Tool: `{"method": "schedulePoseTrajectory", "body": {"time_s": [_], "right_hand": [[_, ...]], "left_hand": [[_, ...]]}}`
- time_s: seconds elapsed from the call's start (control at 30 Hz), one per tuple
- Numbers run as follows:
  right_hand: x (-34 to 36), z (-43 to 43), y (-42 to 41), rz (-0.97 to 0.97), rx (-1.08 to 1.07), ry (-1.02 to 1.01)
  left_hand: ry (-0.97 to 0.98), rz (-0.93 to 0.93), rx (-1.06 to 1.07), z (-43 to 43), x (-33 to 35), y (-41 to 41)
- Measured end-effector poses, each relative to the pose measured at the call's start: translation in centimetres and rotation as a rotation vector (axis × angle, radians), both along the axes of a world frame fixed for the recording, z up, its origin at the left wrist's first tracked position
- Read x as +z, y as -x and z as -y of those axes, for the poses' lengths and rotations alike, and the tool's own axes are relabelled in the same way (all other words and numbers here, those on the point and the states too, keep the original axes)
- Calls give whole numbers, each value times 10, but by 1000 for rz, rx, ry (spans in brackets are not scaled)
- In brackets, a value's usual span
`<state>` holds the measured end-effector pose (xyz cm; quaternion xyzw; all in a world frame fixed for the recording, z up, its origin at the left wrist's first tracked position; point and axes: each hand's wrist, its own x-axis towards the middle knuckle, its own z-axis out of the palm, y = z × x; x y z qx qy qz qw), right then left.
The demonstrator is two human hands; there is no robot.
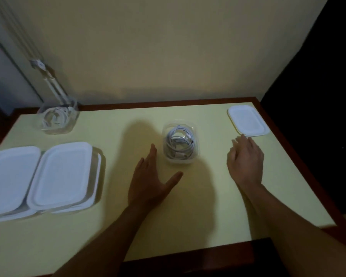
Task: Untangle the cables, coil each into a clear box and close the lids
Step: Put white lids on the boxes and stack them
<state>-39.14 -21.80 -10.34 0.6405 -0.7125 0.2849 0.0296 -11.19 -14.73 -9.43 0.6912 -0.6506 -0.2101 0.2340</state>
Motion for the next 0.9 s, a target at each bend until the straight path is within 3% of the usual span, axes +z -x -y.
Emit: {"method": "schedulePoseTrajectory", "body": {"time_s": [0.27, 0.9], "right_hand": [[8, 52, 21, -12, -81, 52], [8, 71, 26, -4, -87, 37]], "left_hand": [[145, 101, -67, 29, -3, 4], [179, 184, -114, 42, -11, 4]]}}
